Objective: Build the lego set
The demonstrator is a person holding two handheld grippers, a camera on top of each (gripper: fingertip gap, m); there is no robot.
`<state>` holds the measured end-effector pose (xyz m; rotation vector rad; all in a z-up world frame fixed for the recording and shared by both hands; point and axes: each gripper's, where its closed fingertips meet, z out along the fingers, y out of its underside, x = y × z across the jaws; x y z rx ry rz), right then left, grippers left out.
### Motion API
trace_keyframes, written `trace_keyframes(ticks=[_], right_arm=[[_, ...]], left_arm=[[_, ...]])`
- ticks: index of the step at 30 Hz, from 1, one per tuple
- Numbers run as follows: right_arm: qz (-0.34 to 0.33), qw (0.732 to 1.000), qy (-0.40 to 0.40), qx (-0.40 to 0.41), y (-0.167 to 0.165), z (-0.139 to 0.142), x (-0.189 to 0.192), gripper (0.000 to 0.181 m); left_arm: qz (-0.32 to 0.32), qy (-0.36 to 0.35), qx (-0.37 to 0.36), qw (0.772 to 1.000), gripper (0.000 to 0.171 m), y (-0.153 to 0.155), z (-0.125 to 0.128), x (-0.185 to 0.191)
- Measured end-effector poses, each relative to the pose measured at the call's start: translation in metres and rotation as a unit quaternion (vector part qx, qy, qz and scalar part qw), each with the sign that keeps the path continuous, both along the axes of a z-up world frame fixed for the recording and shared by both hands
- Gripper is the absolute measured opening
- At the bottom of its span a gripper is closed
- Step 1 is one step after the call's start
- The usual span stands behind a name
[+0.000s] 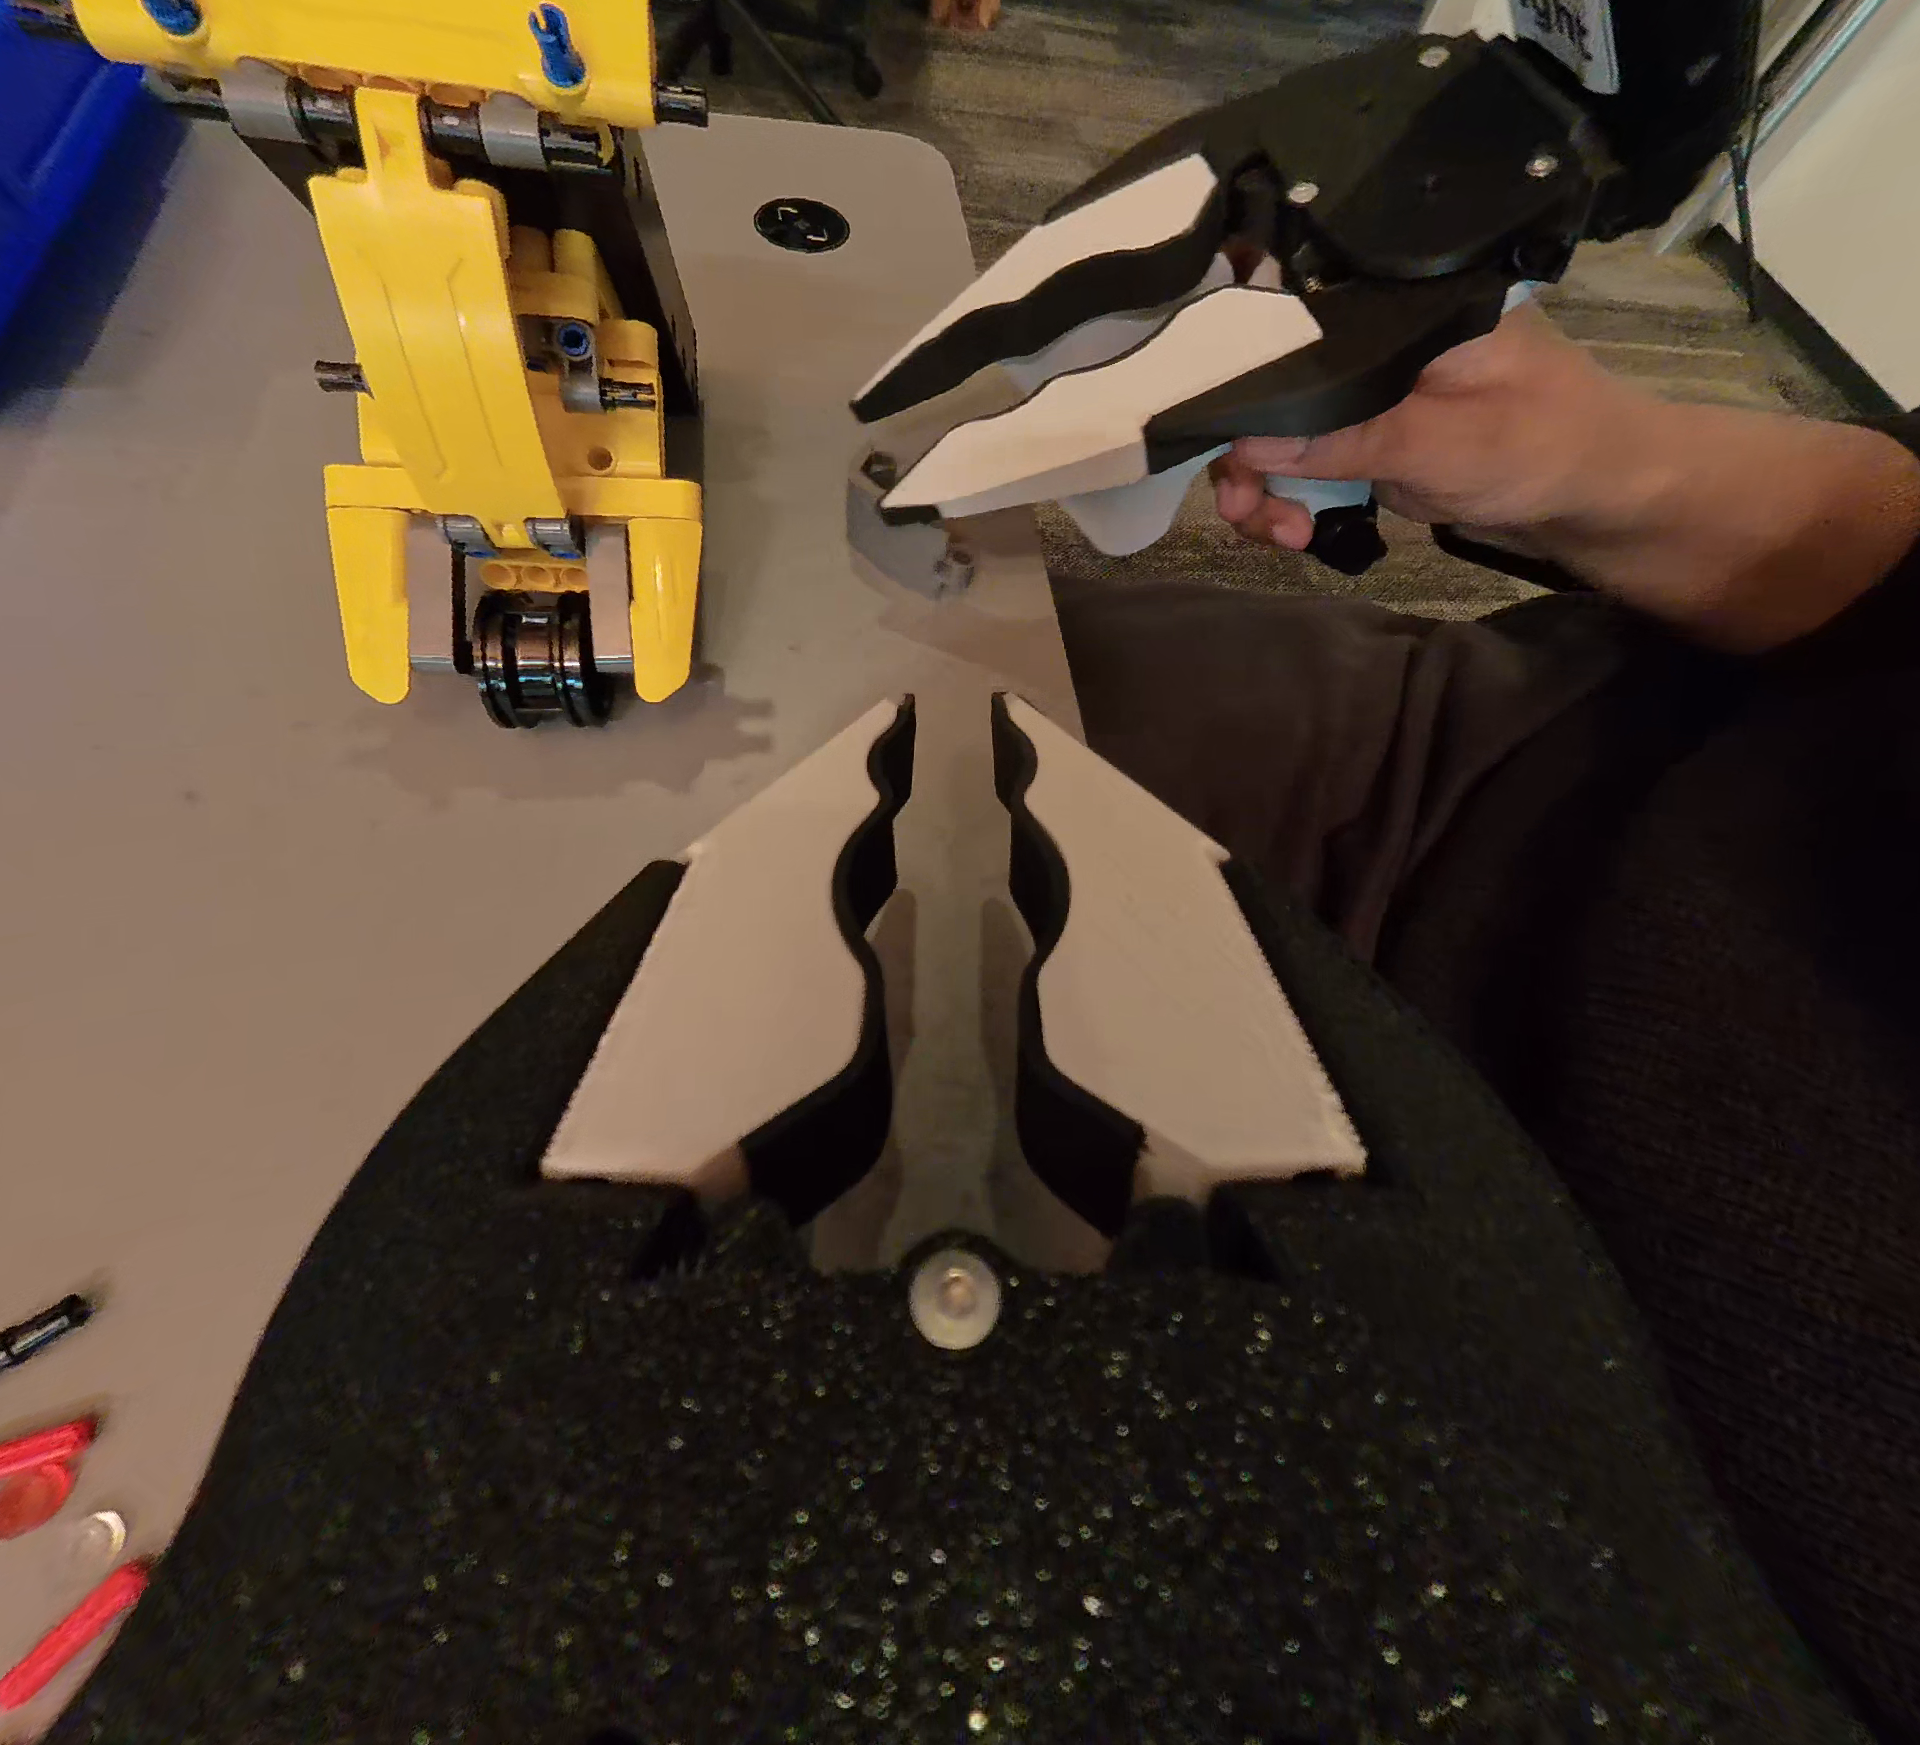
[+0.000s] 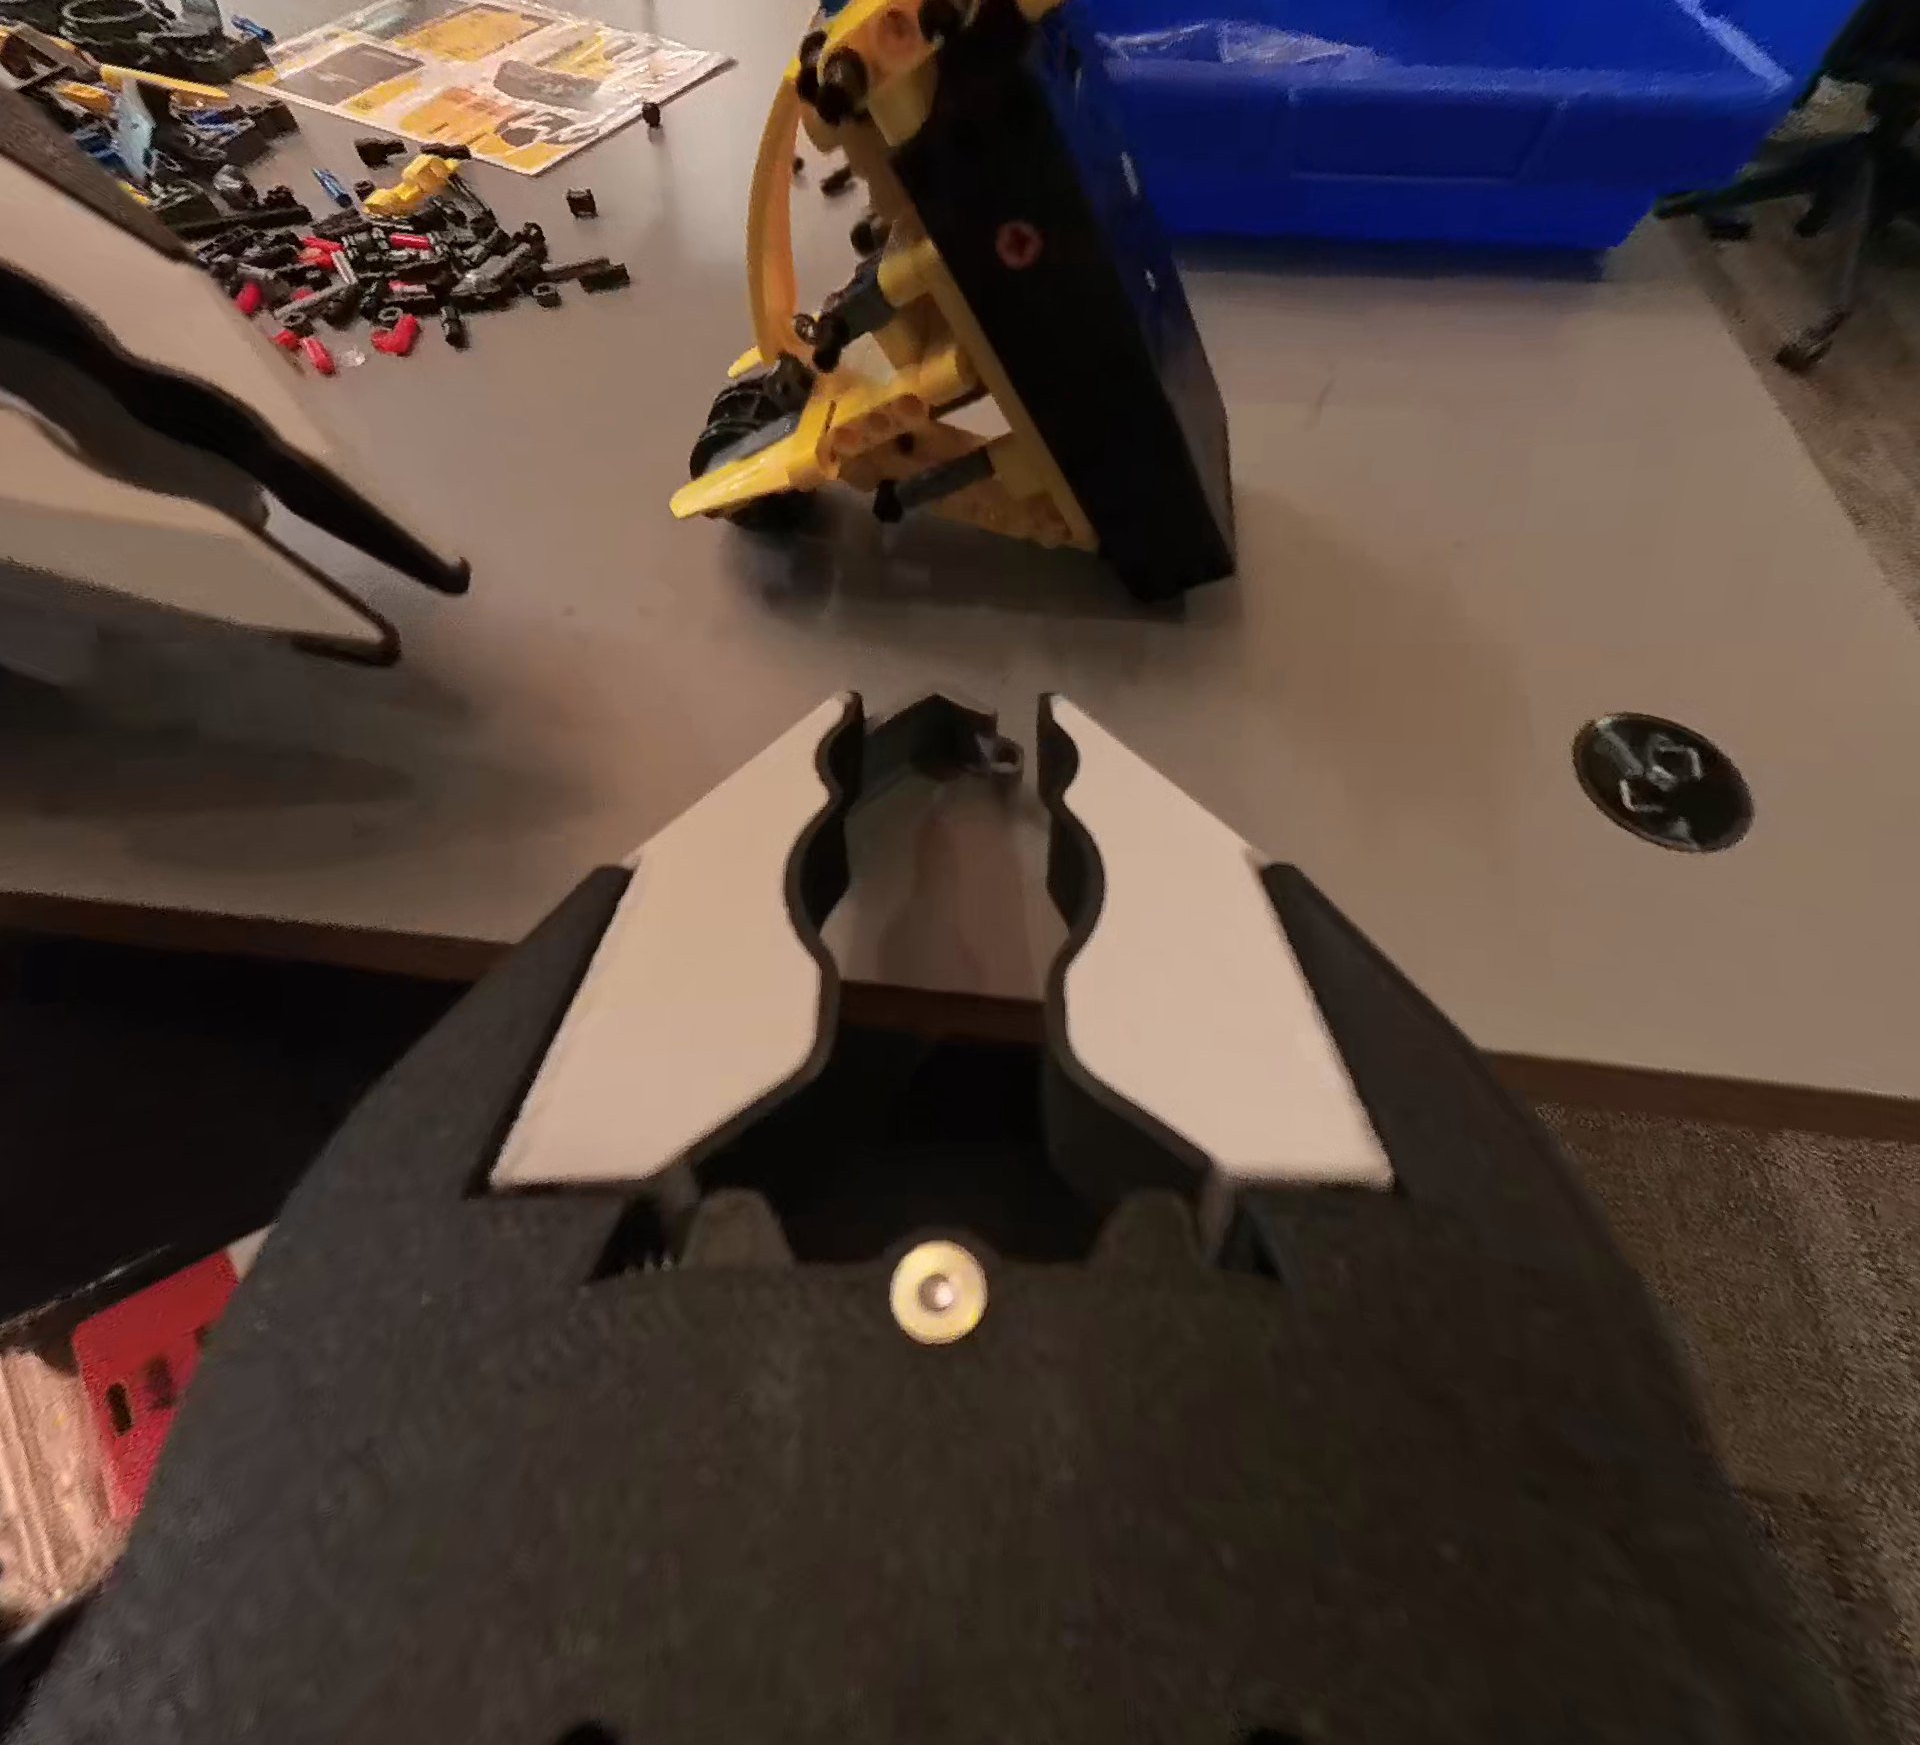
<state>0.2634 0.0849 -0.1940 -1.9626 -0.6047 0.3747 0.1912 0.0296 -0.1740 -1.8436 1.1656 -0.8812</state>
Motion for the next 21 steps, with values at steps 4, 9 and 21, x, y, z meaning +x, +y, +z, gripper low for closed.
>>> trace_keyframes(ticks=[4,9,21], right_arm=[[0.003,0.999,0.04,0.011,-0.011,0.0,0.008,0.033],[0.001,0.992,0.121,0.02,-0.012,0.025,0.018,0.033],[0.039,0.993,0.023,-0.112,-0.031,-0.006,-0.009,0.044]], left_arm=[[0.003,0.0,-0.007,1.0,0.014,0.001,-0.001,0.0],[0.012,0.013,-0.011,1.0,0.014,0.004,-0.005,-0.001],[0.065,0.031,-0.005,0.997,0.017,0.02,-0.009,-0.007]])
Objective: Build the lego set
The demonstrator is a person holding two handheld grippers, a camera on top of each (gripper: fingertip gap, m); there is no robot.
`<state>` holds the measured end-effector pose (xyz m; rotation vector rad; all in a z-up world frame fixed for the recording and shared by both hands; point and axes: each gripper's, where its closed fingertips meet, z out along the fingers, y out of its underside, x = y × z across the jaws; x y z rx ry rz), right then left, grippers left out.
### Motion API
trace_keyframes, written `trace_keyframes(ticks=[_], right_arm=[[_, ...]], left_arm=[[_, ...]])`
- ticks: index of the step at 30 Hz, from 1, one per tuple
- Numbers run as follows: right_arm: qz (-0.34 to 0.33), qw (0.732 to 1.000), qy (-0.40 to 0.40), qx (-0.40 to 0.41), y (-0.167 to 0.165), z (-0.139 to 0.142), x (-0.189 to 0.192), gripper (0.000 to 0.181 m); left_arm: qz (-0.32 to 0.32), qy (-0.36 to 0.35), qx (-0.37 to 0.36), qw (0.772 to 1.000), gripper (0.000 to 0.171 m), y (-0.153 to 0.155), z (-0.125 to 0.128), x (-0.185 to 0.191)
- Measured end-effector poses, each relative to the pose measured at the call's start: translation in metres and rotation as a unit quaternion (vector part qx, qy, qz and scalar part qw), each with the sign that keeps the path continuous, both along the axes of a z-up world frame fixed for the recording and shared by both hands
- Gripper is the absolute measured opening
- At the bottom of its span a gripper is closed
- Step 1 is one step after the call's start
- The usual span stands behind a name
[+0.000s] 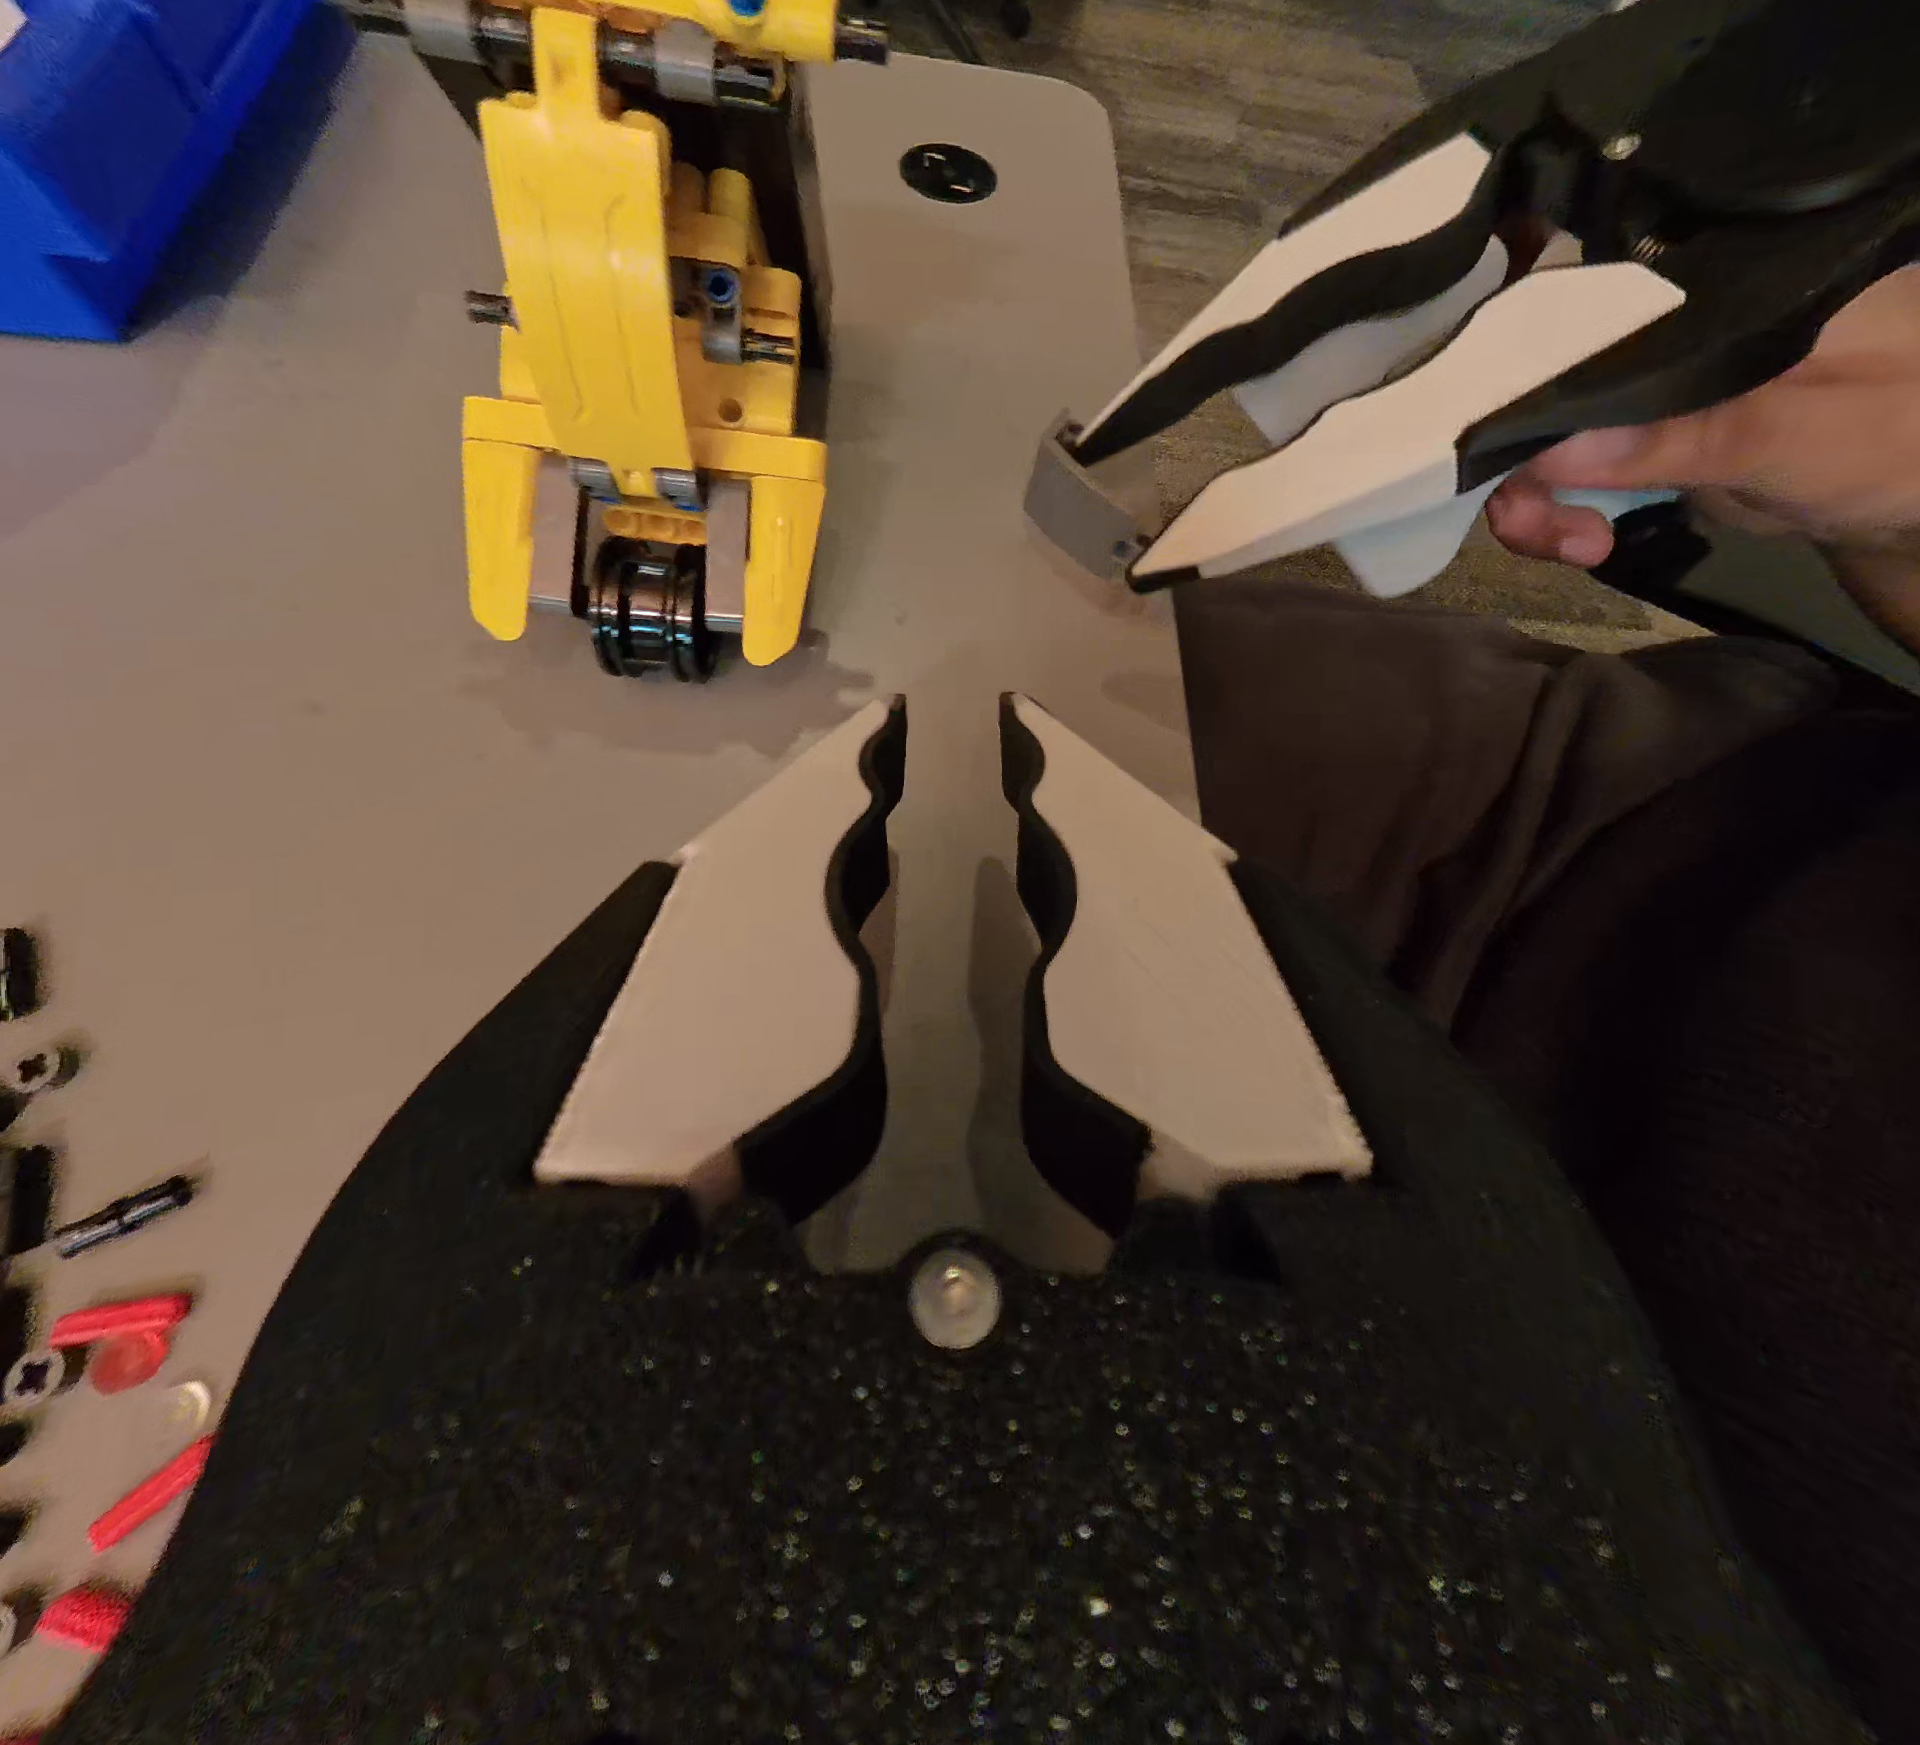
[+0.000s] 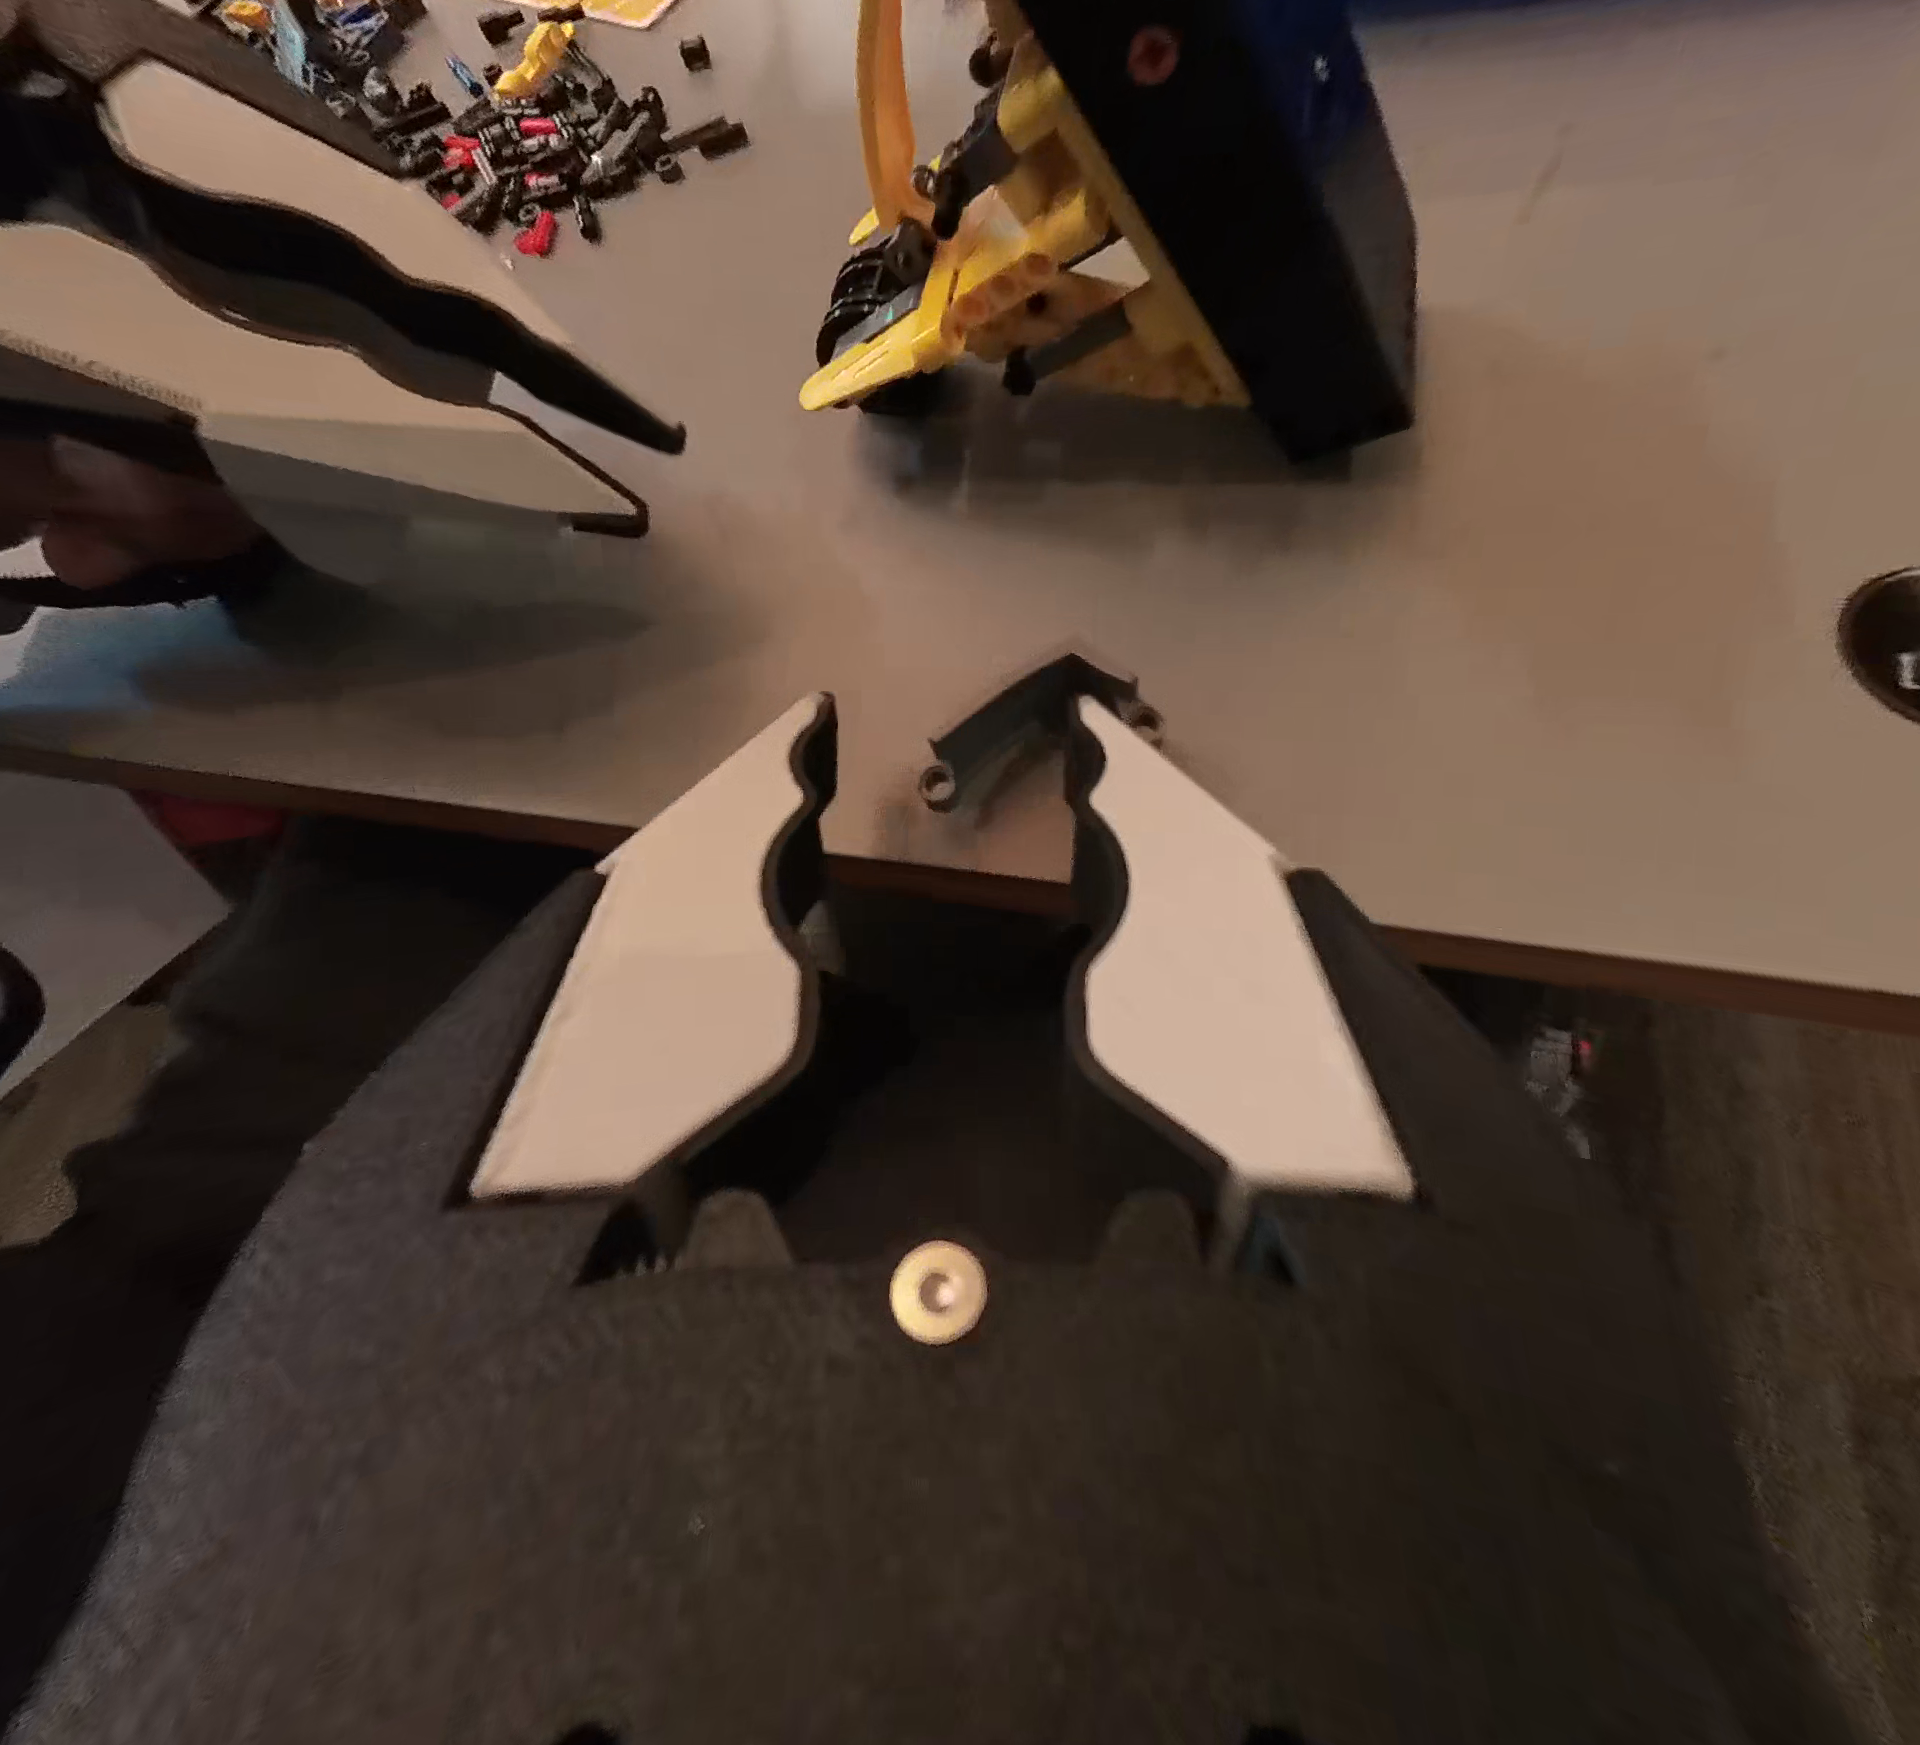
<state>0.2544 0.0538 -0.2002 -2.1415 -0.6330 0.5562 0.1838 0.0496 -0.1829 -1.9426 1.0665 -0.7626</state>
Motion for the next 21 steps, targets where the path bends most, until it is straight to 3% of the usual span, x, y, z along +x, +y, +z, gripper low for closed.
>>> trace_keyframes(ticks=[1,4,8,12,15,19,21], right_arm=[[0.001,1.0,-0.003,-0.006,0.001,-0.003,-0.002,0.043],[0.008,1.0,-0.008,-0.012,0.003,-0.008,-0.005,0.003],[0.031,0.99,0.13,0.033,0.003,0.027,-0.02,0.002],[0.015,0.968,0.236,0.08,0.006,0.05,-0.02,0.002],[-0.015,0.963,0.237,0.13,0.008,0.053,-0.018,0.002],[-0.036,0.961,0.171,0.215,0.008,0.053,-0.021,0.002],[-0.037,0.958,0.142,0.248,0.007,0.054,-0.025,0.002]], left_arm=[[0.004,-0.001,0.0,1.0,0.018,0.001,0.0,-0.001],[0.005,-0.008,0.006,1.0,0.02,0.001,0.003,-0.001],[0.024,-0.032,0.007,0.999,0.023,0.006,0.01,-0.004],[0.037,-0.194,-0.096,0.976,0.026,0.008,0.039,0.001],[0.011,-0.298,-0.17,0.939,0.029,0.002,0.058,0.011],[0.087,-0.232,-0.183,0.951,0.032,0.014,0.032,0.021],[0.073,-0.251,-0.191,0.946,0.033,0.008,0.039,0.031]])
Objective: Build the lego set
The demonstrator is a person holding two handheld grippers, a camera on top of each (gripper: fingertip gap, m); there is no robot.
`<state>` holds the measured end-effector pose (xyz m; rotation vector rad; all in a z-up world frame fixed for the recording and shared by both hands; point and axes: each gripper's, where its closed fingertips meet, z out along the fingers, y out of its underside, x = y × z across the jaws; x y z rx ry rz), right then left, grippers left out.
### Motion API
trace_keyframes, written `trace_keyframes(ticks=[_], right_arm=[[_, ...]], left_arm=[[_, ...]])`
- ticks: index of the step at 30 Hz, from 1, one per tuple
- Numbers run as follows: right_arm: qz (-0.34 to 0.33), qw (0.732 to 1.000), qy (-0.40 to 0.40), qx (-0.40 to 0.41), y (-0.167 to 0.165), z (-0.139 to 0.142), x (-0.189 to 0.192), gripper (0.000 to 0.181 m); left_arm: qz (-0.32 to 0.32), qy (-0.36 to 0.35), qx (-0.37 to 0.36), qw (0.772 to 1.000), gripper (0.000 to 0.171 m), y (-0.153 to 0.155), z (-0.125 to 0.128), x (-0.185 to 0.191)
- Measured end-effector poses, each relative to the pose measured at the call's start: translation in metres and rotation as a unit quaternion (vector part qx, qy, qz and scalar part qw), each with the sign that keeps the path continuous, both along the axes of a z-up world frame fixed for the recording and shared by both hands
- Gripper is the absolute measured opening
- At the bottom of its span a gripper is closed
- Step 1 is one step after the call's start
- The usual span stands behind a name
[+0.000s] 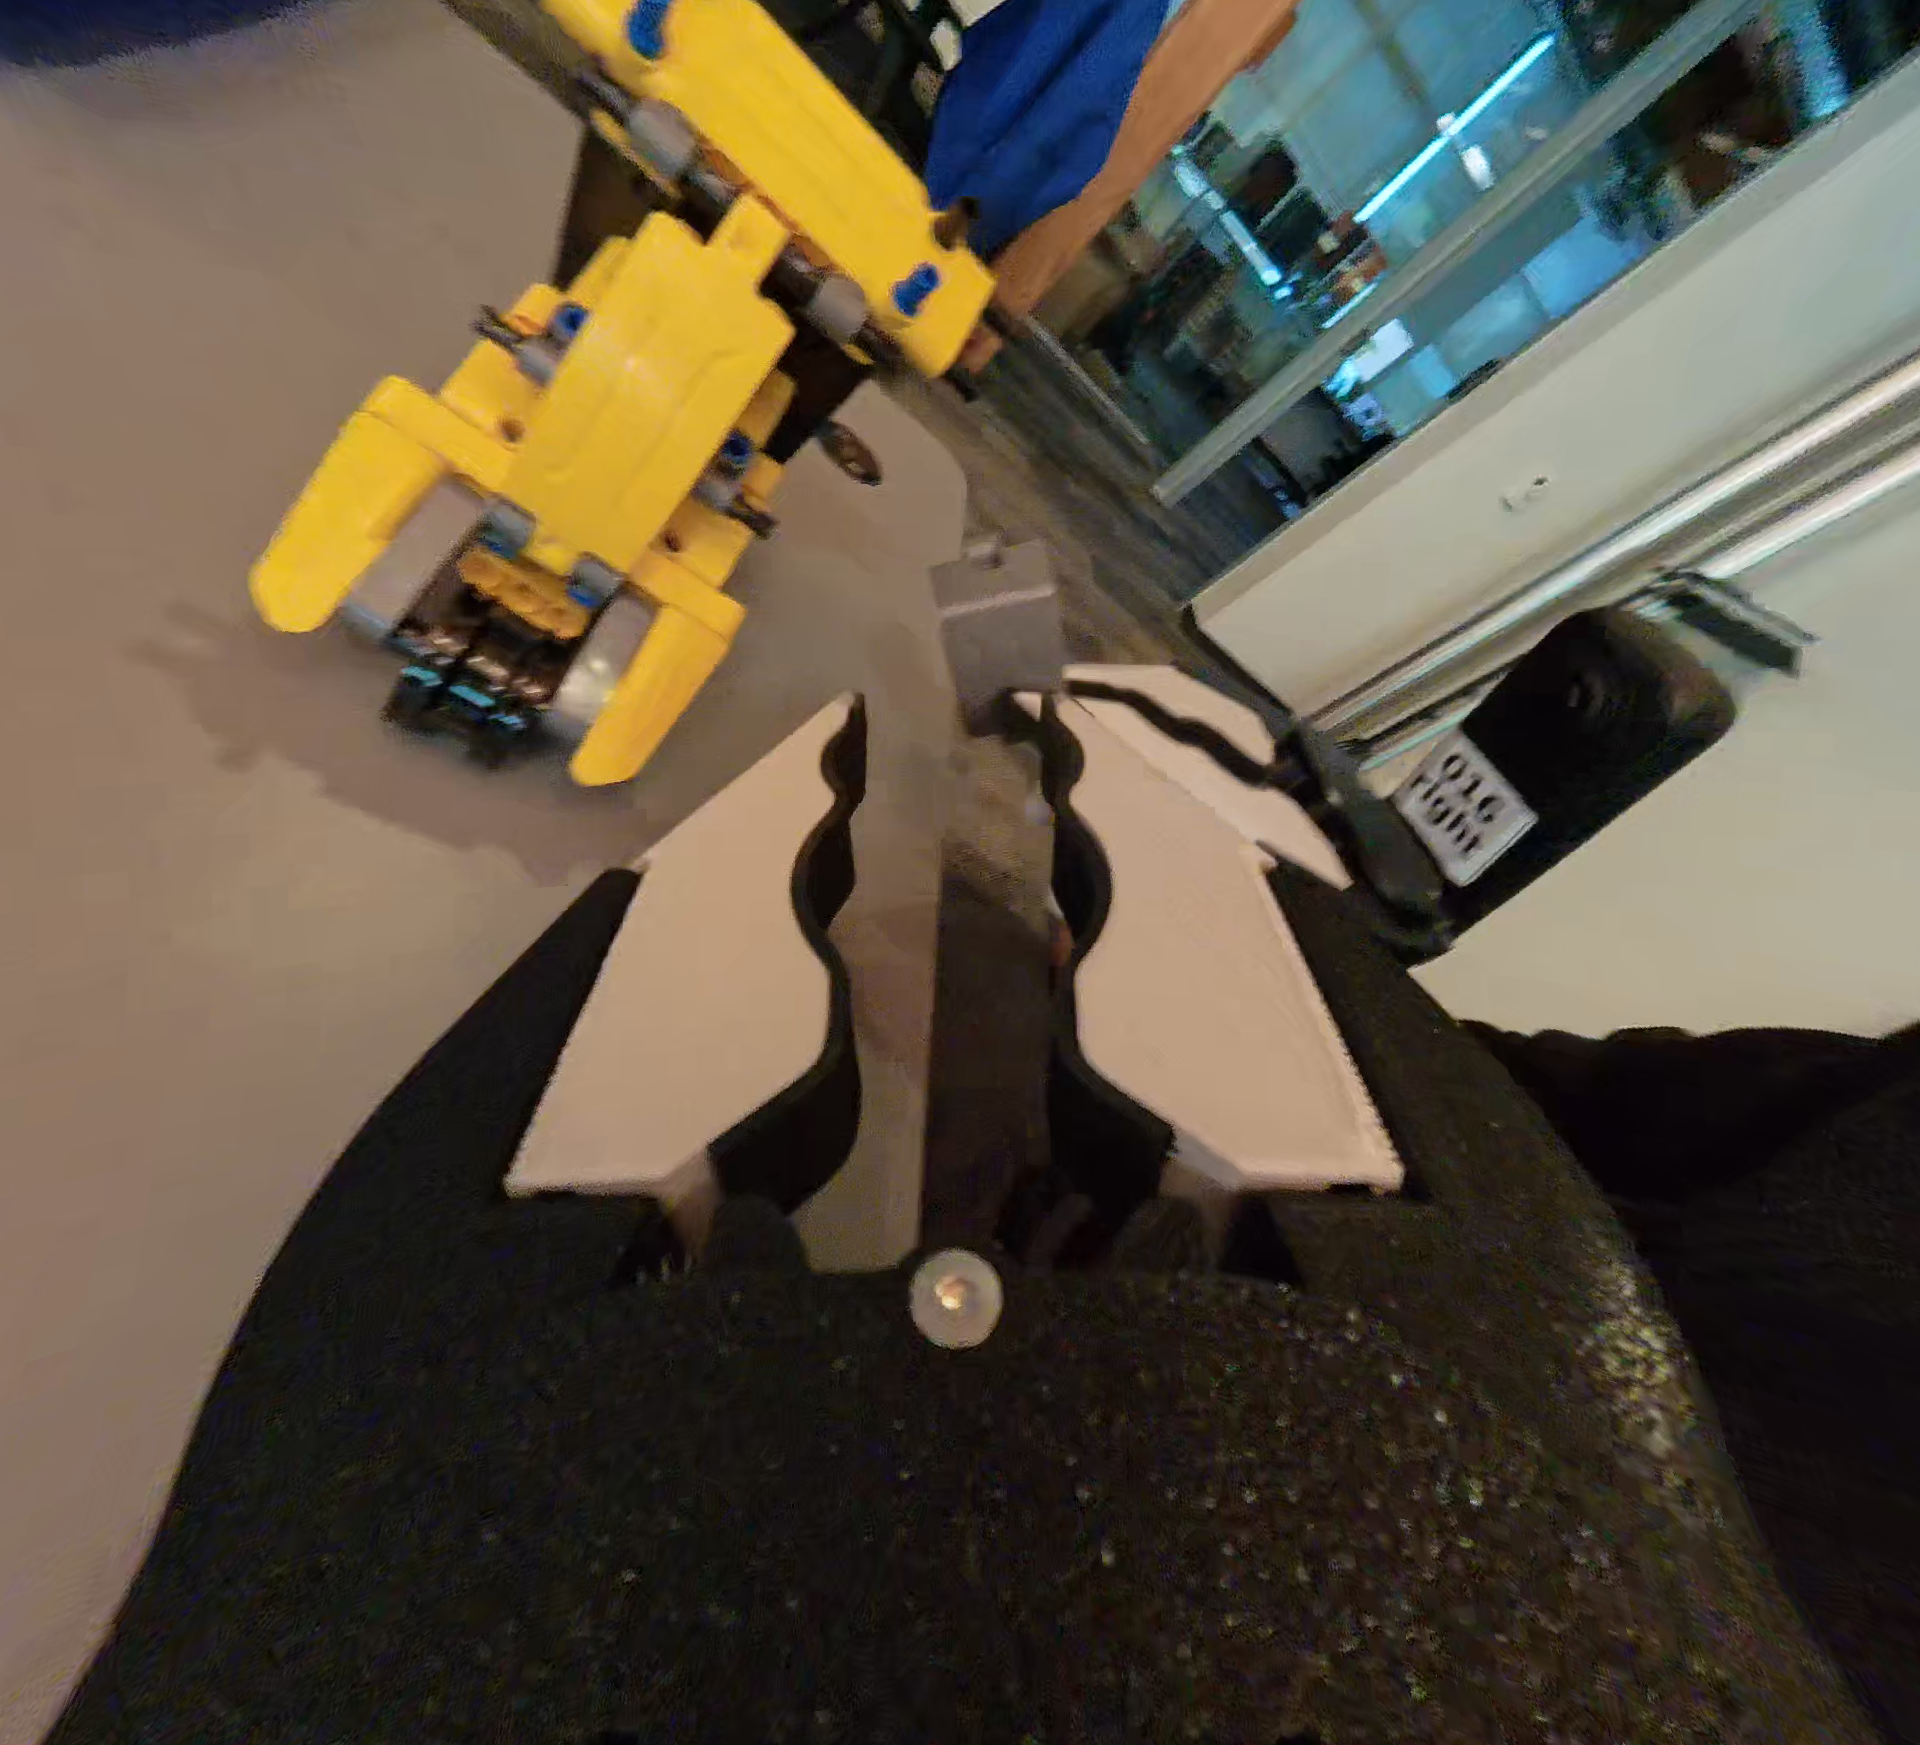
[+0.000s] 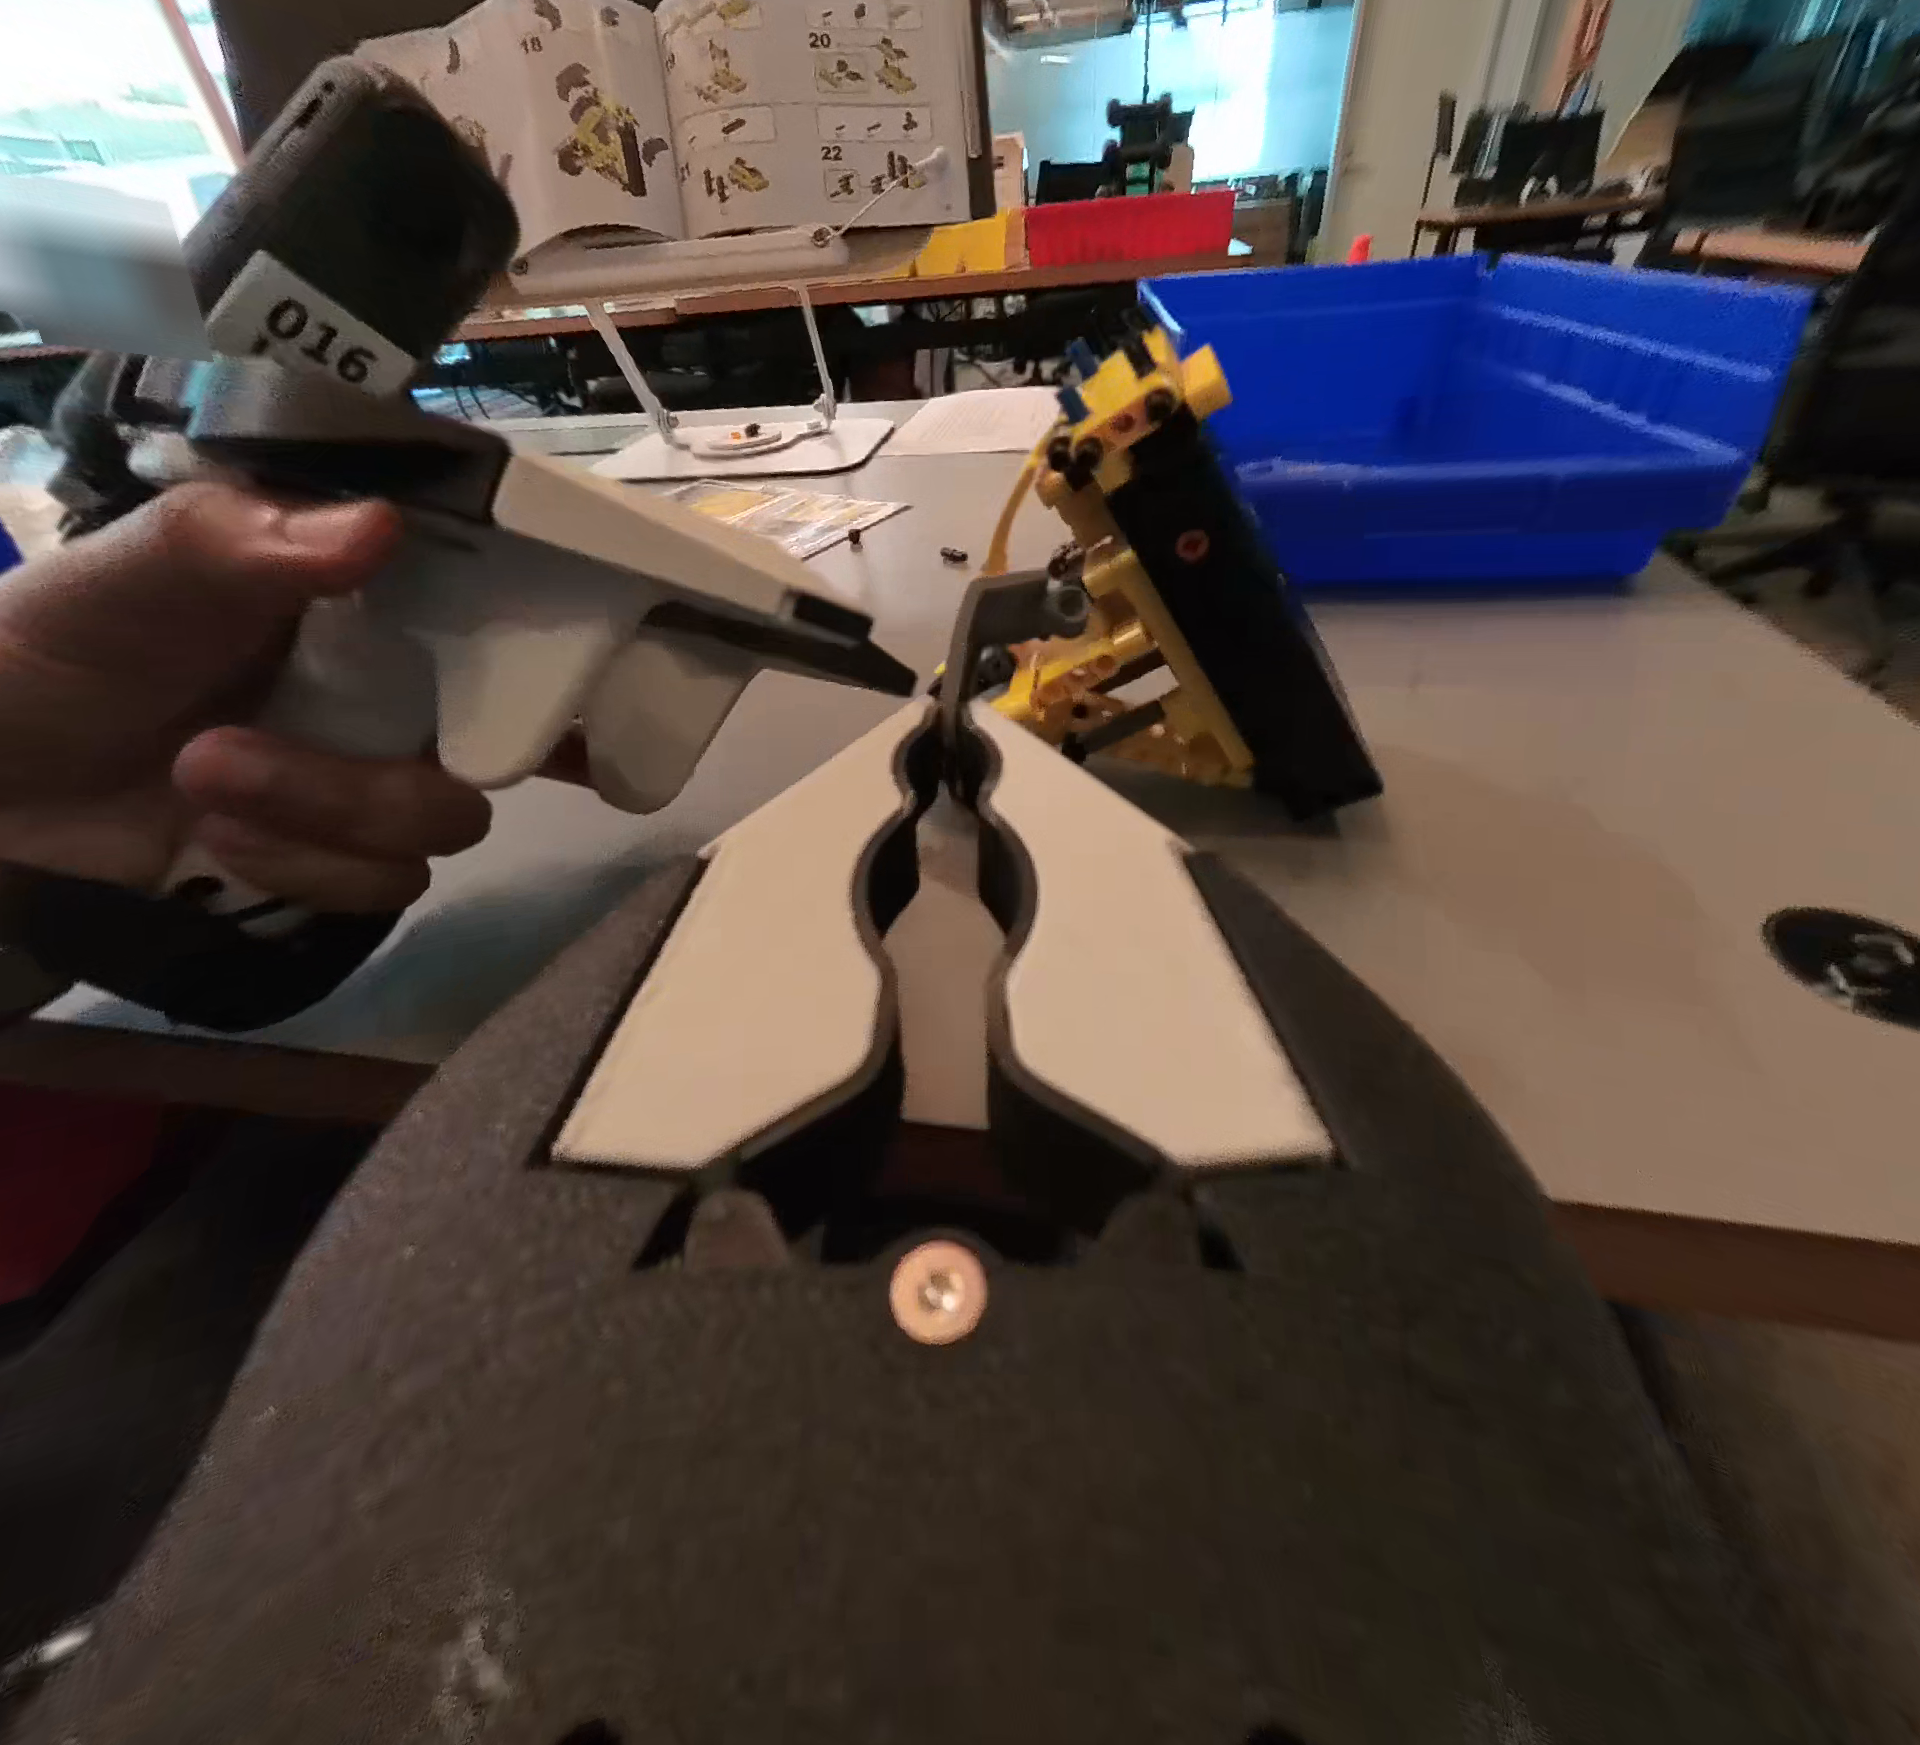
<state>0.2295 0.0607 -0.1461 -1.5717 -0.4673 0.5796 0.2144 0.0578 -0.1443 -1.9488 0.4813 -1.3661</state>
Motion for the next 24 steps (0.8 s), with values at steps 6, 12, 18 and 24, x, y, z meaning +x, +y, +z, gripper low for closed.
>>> trace_keyframes(ticks=[6,12,18,24], right_arm=[[0.003,0.999,-0.022,0.041,-0.005,0.004,-0.009,0.002],[0.004,0.997,-0.003,0.075,-0.012,0.019,-0.007,0.001],[0.006,0.996,-0.013,0.083,-0.014,0.018,-0.009,0.002],[-0.009,0.996,-0.031,0.08,-0.01,0.013,-0.004,0.003]], left_arm=[[0.011,-0.062,0.002,0.998,0.035,0.0,0.016,0.008],[0.02,-0.076,0.022,0.997,0.034,0.0,0.023,0.005],[0.007,-0.077,0.037,0.996,0.033,-0.007,0.027,0.015],[0.024,-0.041,0.066,0.997,0.024,-0.003,0.023,0.016]])
